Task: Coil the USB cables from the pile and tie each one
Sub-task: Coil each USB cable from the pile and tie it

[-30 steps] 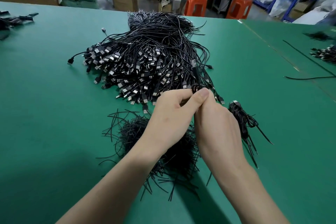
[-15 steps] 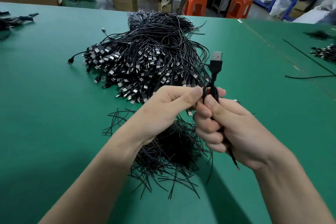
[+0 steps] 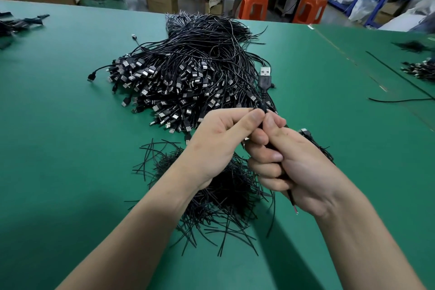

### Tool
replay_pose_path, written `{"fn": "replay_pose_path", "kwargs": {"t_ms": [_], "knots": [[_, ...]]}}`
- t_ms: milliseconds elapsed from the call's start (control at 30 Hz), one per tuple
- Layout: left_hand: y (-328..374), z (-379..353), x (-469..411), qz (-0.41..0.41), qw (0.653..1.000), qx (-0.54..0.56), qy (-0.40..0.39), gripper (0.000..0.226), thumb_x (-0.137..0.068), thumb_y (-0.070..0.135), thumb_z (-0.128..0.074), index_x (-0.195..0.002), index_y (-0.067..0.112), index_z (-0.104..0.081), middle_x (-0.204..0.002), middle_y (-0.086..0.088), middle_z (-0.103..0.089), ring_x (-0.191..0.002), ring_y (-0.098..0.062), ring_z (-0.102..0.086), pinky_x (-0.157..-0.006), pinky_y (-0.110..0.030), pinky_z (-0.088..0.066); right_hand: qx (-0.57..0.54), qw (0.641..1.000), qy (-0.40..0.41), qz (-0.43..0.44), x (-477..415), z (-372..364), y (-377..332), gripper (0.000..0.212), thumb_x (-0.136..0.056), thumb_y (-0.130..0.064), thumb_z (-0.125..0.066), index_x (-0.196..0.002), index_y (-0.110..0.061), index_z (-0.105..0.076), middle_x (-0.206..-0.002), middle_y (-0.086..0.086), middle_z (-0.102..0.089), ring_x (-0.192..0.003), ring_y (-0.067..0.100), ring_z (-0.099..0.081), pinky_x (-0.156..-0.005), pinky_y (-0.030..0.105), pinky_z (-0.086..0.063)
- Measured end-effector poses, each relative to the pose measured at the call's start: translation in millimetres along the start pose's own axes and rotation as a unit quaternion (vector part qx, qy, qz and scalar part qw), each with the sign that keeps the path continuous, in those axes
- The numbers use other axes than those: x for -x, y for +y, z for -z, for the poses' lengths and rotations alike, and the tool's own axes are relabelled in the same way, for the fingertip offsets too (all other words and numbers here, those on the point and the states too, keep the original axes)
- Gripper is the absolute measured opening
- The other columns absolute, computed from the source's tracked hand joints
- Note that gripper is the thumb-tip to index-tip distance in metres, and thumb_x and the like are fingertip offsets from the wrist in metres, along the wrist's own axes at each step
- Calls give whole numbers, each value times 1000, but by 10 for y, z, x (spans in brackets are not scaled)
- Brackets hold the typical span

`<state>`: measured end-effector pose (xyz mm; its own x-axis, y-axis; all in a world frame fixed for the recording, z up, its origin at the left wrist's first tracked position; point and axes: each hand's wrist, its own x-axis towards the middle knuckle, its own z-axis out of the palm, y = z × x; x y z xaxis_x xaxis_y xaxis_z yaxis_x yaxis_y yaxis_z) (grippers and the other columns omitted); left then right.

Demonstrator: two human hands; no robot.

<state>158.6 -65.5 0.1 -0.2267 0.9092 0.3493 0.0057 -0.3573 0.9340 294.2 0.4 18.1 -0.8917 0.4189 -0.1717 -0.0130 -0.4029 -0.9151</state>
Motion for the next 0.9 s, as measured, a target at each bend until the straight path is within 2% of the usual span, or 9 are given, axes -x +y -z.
{"fn": "replay_pose_path", "kwargs": {"t_ms": [167,300,400,467,567,667,733,800,900], "knots": [[-74,-30,-16,31,998,-18,57,49,-106,28,-51,-65,39,-74,-105,-35,-69,-94,-24,-66,-90,-25,-51,49,996,68,17,-50,-34,60,39,-100,-57,-47,-74,-27,-46,-65,-7,-25,-50,11,-19,-41,19,-22],[-168,-2,-6,65,994,-20,87,48,-107,30,-54,-61,22,-62,-68,-6,-66,-74,-14,-60,-94,-22,-47,-30,999,30,2,-39,23,66,27,-105,-37,-41,-87,-19,-50,-70,-4,-27,-52,11,-21,-41,20,-23],[-189,30,-10,69,994,-15,85,38,-108,31,-53,-87,12,-79,-61,-6,-55,-63,-11,-52,-89,-28,-51,-12,999,42,-15,-13,44,103,34,-107,-37,-41,-91,-16,-63,-69,-2,-34,-52,11,-27,-42,21,-27],[-189,37,-18,59,995,-19,78,35,-109,27,-52,-95,20,-83,-62,-6,-52,-63,-7,-53,-82,-20,-49,63,995,71,-8,-2,35,141,36,-108,-40,-42,-90,-19,-65,-67,-4,-35,-52,11,-27,-45,21,-28],[-226,65,-23,41,997,-25,57,44,-110,25,-50,-80,28,-81,-75,-15,-72,-77,-12,-69,-88,-17,-51,139,982,120,47,-11,-6,216,33,-110,-34,-39,-86,-17,-53,-65,-7,-36,-51,9,-30,-45,18,-26],[-254,122,-25,52,998,-42,17,33,-109,28,-50,-107,13,-80,-79,5,-76,-74,-3,-68,-89,-24,-51,187,963,170,97,-32,-37,335,34,-110,-29,-39,-79,-19,-47,-64,-7,-37,-50,7,-28,-44,15,-25],[-263,199,-37,65,995,-81,4,31,-108,31,-52,-112,16,-79,-91,8,-79,-88,-7,-71,-98,-36,-52,223,947,200,118,-47,-24,403,37,-111,-27,-37,-75,-22,-46,-62,-11,-35,-50,6,-28,-45,16,-26],[-243,304,-45,73,983,-171,-7,25,-105,37,-58,-106,26,-80,-94,12,-78,-93,-10,-71,-94,-33,-53,299,914,238,135,-48,24,441,39,-111,-28,-36,-74,-23,-44,-58,-13,-34,-52,8,-29,-49,24,-28],[-201,432,-26,110,887,-438,-94,16,-95,47,-68,-93,36,-80,-86,25,-74,-83,5,-67,-82,-26,-54,402,855,292,151,-29,101,463,37,-110,-33,-36,-76,-22,-43,-59,-12,-39,-56,12,-34,-54,39,-30]]}}
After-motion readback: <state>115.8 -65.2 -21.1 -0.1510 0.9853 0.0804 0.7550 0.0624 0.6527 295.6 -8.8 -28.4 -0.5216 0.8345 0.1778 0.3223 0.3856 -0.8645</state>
